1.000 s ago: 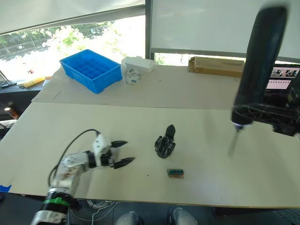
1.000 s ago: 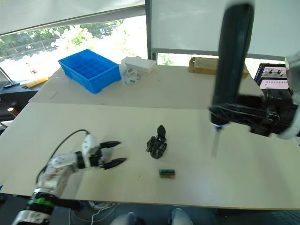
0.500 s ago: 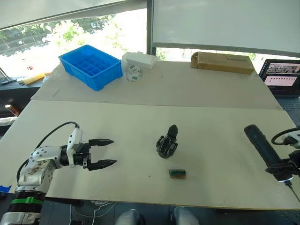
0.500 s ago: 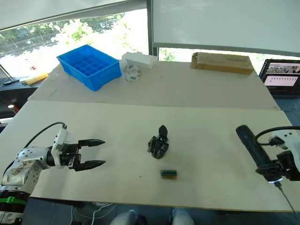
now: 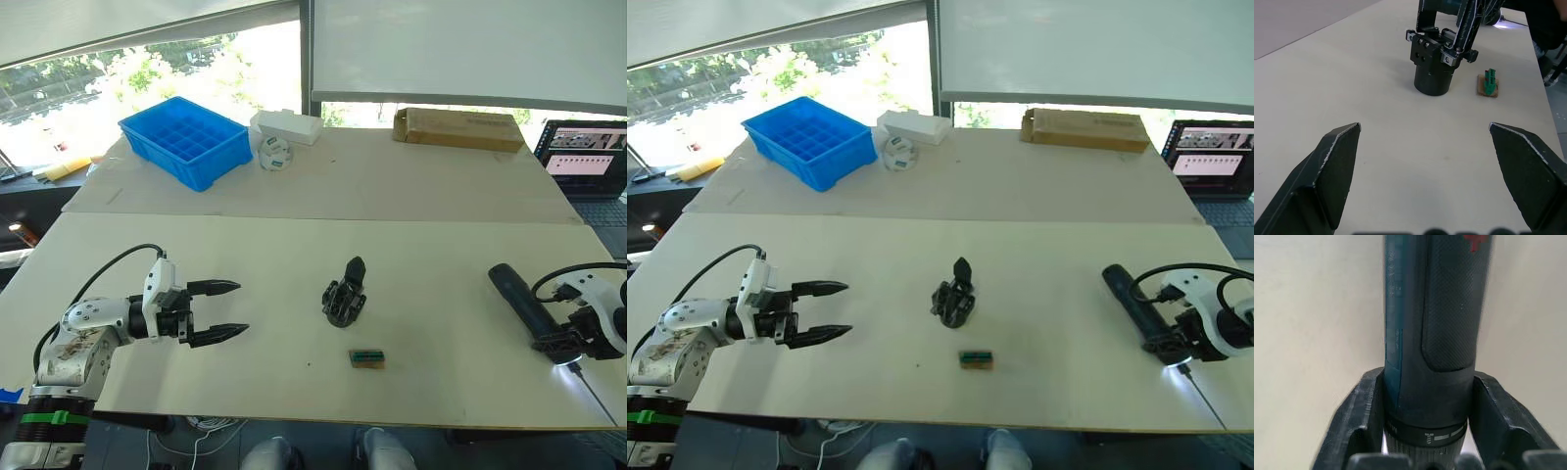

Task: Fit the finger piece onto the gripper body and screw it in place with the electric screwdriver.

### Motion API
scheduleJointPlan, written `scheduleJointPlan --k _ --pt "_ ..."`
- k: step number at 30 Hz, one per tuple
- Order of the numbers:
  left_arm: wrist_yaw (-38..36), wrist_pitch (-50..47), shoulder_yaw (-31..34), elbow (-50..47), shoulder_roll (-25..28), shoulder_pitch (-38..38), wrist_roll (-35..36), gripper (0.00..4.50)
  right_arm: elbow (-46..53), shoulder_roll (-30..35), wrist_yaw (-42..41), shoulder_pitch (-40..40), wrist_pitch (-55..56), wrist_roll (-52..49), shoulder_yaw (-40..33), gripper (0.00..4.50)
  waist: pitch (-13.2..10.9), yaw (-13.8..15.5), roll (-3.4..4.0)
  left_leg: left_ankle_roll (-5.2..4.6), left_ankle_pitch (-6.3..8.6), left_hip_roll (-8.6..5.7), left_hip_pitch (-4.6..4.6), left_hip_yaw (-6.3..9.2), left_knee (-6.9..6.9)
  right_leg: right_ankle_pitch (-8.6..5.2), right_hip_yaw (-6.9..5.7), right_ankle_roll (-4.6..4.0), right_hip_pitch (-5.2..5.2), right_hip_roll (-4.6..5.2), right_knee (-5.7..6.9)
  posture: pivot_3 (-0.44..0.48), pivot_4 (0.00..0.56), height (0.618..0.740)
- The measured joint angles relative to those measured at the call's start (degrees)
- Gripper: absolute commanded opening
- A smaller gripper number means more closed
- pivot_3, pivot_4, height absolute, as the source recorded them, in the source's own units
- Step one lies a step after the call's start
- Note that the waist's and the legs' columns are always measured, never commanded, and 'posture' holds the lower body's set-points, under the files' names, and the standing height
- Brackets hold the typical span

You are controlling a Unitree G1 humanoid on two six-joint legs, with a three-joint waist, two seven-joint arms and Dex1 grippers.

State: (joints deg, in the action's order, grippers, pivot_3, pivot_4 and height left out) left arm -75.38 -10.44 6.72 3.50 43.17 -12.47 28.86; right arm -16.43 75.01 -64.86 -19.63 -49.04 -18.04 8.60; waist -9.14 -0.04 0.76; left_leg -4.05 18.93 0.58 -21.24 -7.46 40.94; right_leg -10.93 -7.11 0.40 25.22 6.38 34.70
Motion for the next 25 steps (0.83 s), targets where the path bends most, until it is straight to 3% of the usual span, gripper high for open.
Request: scheduleJointPlan --k 2,6,9,12,14,16,19,25 --pt "1.10 0.18 -0.18 1.45 0.08 -0.70 -1.87 4.50 0.04 0.71 -1.01 0.79 0.44 -0.01 -0.91 4.36 0.00 0.17 0.01 0.00 0.00 -0.01 0.02 -0.04 0.02 0.02 0.01 -0.10 0.02 0.03 0.13 0.000 0.150 0.740" --pt "2.42 1.97 -0.14 4.64 1.22 -1.29 -4.58 4.50 1.06 4.80 -2.38 6.10 1.94 -0.24 -8.84 4.44 -0.01 0.36 0.02 0.00 0.00 0.02 0.07 -0.13 0.02 0.00 0.04 -0.15 0.06 0.05 0.23 0.000 0.150 0.740" --pt "2.90 5.41 0.31 8.15 1.88 -2.46 -6.77 4.50 4.74 4.76 -2.63 13.09 6.84 -0.28 -22.03 4.44 -0.01 0.43 0.00 0.00 0.00 0.10 0.10 -0.19 0.02 -0.01 0.04 -0.15 0.05 0.04 0.24 0.000 0.150 0.740" --pt "3.06 9.34 1.40 10.48 2.46 -2.65 -8.04 4.50 11.99 -2.70 -5.57 18.90 15.66 -2.46 -36.75 4.44 0.02 0.48 -0.15 0.03 0.00 0.17 0.16 -0.23 0.00 -0.09 0.08 -0.01 0.02 -0.07 0.24 0.000 0.150 0.740" --pt "2.90 11.58 1.95 11.41 3.17 -1.77 -8.62 4.50 18.99 -12.19 -8.98 20.58 22.87 -7.57 -45.84 4.44 -0.01 0.48 -0.24 0.06 -0.01 0.19 0.18 -0.21 -0.02 -0.08 0.08 -0.02 0.00 -0.16 0.23 0.000 0.150 0.740" --pt "2.82 13.21 2.26 13.10 4.08 -0.63 -9.46 4.50 25.28 -18.49 -11.54 22.07 29.22 -11.49 -50.13 4.44 -0.03 0.45 -0.20 0.06 -0.02 0.16 0.21 -0.24 -0.02 -0.03 0.16 -0.10 0.01 -0.15 0.30 0.000 0.150 0.740" --pt "3.37 15.73 2.58 16.30 4.28 -0.60 -10.82 4.50 31.62 -22.06 -14.71 25.28 35.35 -13.77 -51.33 4.44 -0.03 0.69 -0.25 0.05 -0.02 0.15 0.24 -0.28 0.03 0.00 0.17 -0.15 -0.06 -0.13 0.28 0.000 0.150 0.740" --pt "3.72 16.81 2.82 18.69 4.28 -0.80 -10.92 4.50 36.51 -26.72 -14.79 28.06 42.14 -13.75 -45.35 4.44 -0.03 0.71 -0.58 0.04 -0.01 0.15 0.28 -0.30 0.12 0.17 0.15 -0.36 -0.07 0.10 0.30 0.000 0.150 0.740"
